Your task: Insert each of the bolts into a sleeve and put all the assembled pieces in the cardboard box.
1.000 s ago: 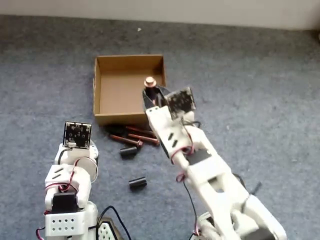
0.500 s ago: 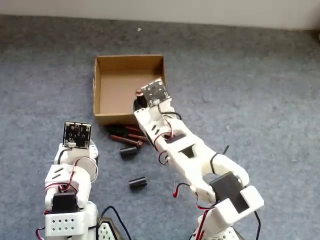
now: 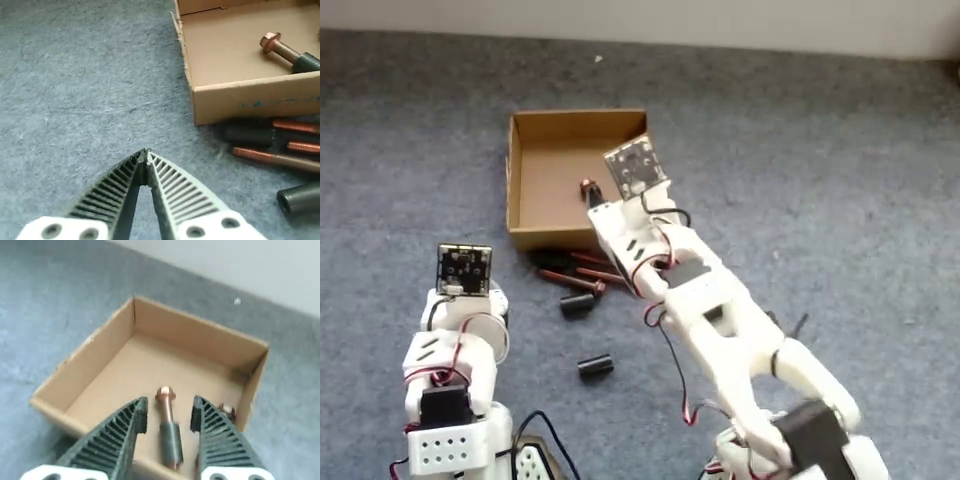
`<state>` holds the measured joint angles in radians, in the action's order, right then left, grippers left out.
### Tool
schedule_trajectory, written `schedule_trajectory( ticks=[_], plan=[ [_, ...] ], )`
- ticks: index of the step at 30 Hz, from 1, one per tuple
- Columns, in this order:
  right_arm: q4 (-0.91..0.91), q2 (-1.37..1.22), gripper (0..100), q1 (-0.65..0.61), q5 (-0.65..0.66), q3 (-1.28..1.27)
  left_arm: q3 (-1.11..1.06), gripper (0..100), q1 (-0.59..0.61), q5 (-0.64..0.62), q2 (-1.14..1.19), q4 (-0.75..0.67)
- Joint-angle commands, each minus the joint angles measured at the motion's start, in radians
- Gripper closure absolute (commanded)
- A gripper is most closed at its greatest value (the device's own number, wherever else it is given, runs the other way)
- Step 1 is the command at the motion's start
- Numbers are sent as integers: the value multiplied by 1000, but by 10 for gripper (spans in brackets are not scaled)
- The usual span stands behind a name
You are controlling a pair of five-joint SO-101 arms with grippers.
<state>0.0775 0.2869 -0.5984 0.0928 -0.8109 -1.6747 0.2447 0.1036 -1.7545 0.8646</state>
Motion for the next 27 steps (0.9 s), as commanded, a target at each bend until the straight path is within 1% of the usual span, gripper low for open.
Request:
schedule_trajectory(
  ticks=[1,3,5,10,14,17,19,27],
  plan=[
    [326,147,864,-16,-3,71,10,993,71,11,-5,-25],
    [458,177,864,-27,-3,97,15,993,91,11,-5,-23],
    [550,186,864,-56,-2,116,16,993,96,11,-5,-23],
    [699,188,861,-179,17,122,24,993,99,11,-5,-23],
    [768,186,861,-271,183,124,39,993,128,11,-5,-23],
    [766,165,860,-308,242,125,53,993,157,9,-5,-18],
    [771,110,860,-312,273,173,53,993,163,9,-5,-18],
    [918,-259,859,-315,394,495,53,993,163,9,-5,-18]
  ],
)
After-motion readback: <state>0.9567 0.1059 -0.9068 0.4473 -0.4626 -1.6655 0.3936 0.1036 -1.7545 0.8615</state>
